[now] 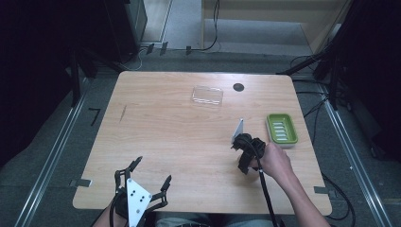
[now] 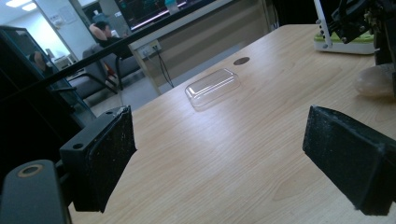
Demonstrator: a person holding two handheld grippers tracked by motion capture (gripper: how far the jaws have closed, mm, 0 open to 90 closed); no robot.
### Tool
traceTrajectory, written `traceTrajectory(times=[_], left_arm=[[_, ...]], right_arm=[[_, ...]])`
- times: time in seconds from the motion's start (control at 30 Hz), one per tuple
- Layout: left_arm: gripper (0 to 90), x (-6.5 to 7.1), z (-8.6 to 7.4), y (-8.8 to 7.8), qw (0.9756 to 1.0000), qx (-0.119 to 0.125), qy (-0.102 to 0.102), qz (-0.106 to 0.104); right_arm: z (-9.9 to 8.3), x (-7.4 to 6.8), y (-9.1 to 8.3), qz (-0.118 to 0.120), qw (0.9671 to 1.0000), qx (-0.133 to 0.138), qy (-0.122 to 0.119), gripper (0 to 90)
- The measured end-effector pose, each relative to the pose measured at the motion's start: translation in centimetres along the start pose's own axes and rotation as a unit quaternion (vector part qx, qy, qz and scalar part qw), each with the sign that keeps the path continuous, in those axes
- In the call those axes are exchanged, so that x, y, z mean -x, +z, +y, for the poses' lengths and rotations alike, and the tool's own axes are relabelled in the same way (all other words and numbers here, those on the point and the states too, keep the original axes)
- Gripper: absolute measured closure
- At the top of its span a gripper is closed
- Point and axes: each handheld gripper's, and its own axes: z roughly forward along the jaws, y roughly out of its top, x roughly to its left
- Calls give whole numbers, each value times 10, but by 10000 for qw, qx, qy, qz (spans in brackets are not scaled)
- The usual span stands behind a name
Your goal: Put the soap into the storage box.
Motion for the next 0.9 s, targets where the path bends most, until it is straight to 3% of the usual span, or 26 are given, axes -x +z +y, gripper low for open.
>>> traceTrajectory(times=[0.9], left_arm=[[99,0,0,0,10000,-5,-13,-1]], right_arm=[[-19,27,-11,49,9996,12,295,333]])
